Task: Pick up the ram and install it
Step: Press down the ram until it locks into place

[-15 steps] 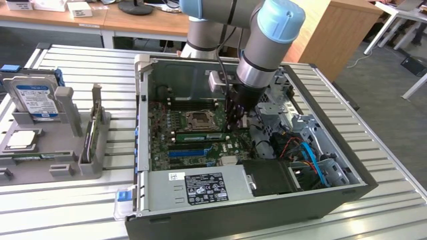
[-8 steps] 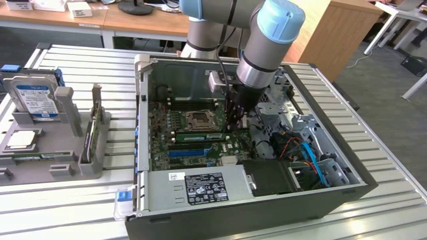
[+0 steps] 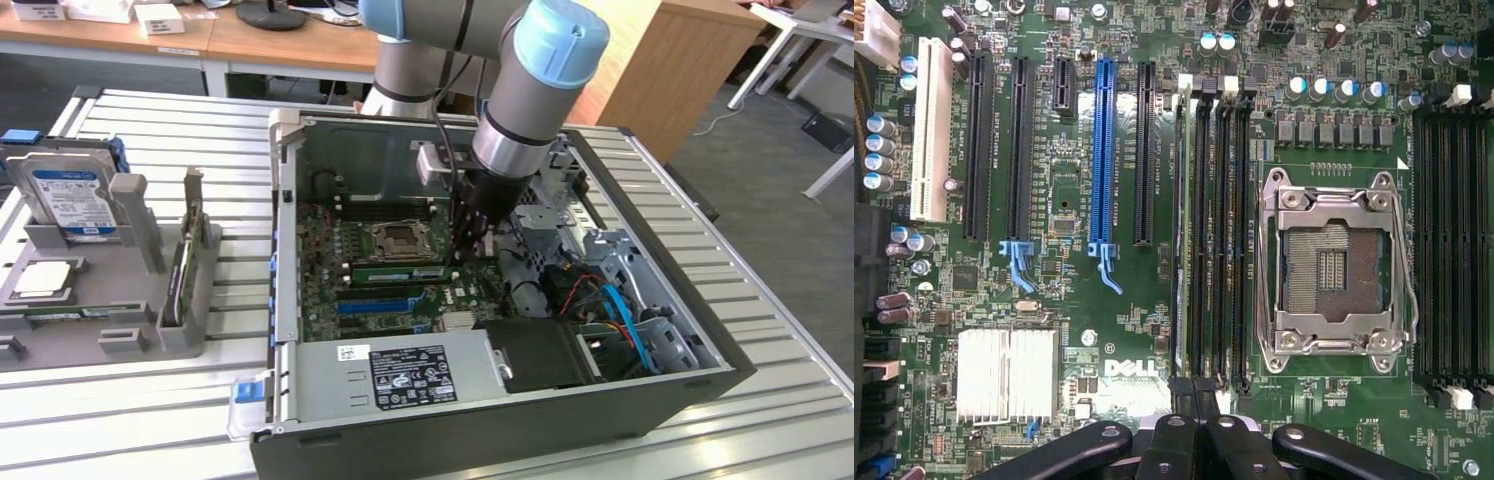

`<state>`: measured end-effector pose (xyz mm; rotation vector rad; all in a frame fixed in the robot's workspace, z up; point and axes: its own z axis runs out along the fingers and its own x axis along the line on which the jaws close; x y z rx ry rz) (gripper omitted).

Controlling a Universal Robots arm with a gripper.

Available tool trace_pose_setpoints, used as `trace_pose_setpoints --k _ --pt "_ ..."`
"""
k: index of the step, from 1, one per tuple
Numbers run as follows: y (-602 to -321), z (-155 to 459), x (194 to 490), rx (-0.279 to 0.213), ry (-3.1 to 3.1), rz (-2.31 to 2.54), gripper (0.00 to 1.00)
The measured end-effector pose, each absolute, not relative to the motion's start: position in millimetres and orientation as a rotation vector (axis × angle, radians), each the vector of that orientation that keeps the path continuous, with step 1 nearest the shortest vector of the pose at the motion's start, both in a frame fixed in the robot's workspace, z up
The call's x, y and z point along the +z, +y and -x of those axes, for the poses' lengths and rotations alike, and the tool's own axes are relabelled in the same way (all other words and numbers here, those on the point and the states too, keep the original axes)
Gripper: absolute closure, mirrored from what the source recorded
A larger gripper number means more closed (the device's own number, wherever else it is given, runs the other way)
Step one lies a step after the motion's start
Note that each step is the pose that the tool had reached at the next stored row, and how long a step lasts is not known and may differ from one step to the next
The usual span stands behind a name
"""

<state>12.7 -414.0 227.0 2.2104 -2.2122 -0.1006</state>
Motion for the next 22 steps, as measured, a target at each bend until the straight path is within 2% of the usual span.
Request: trace_pose_setpoints --k 22 --pt "-414.1 -12.7 224.5 -0.100 -2.212 -2.210 0.89"
